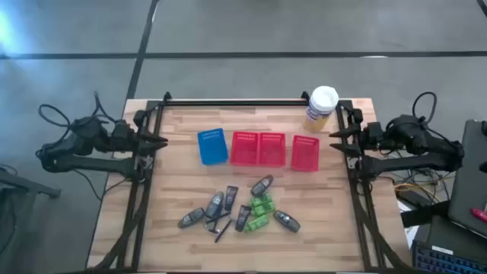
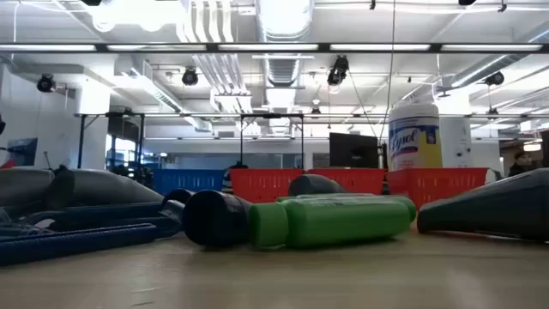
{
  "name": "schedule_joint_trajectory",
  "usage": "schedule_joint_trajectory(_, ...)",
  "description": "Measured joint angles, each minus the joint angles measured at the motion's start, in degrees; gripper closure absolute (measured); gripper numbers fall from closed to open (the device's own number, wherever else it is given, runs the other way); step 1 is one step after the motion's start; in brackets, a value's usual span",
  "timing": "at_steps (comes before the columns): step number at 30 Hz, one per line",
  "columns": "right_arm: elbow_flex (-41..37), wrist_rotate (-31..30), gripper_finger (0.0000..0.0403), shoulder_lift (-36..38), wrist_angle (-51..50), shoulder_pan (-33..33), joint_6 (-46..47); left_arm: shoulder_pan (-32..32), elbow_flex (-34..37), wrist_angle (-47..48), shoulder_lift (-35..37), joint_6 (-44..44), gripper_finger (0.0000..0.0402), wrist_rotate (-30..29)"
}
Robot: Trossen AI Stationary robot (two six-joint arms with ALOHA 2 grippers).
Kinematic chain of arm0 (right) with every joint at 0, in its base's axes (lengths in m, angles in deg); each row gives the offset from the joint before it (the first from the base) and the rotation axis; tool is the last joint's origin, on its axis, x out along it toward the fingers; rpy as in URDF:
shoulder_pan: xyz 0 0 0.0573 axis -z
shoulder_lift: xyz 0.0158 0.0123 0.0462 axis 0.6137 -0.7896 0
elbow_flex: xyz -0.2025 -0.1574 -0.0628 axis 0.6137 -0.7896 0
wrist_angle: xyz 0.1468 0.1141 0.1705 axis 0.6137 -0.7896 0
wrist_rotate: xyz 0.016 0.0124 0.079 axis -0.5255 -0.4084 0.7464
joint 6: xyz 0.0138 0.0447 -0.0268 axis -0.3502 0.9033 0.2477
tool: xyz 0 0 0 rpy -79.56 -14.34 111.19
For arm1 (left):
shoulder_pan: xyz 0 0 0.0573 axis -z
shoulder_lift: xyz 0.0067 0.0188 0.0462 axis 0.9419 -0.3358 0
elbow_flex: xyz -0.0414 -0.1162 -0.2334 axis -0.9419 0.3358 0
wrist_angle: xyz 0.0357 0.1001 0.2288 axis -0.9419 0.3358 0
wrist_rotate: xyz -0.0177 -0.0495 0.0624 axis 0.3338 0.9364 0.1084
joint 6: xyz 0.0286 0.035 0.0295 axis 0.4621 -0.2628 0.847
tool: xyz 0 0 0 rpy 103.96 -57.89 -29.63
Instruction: Pick & Place Travel size toiletries
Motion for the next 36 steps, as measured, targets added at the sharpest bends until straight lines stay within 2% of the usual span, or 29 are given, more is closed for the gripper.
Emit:
schedule_joint_trajectory(21,0.0,0.0,0.0214,0.0,0.0,0.0,0.0,0.0,0.0,0.0,0.0,0.0,0.0346,0.0)
schedule_joint_trajectory(36,0.0,0.0,0.0194,0.0,0.0,0.0,0.0,0.0,0.0,0.0,0.0,0.0,0.0349,0.0)
